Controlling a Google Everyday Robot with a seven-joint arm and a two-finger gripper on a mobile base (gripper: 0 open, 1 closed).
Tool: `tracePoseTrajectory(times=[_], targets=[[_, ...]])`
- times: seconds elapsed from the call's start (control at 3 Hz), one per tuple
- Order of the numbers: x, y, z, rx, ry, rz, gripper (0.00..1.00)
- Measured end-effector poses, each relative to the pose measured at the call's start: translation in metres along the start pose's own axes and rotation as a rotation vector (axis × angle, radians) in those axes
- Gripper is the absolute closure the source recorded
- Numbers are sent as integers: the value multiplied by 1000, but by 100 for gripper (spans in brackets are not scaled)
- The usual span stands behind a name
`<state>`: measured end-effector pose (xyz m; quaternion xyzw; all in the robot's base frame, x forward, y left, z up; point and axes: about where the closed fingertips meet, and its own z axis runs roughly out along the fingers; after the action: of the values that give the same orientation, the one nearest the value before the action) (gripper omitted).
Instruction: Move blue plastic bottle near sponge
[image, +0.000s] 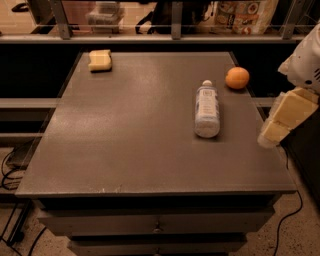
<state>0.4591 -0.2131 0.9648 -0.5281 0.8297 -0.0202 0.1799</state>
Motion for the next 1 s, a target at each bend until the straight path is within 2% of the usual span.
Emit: tracePoseTrajectory(times=[0.33, 1.0], targets=[[-8, -16, 15, 32, -7, 128, 0], [-8, -16, 15, 26, -11, 174, 0]])
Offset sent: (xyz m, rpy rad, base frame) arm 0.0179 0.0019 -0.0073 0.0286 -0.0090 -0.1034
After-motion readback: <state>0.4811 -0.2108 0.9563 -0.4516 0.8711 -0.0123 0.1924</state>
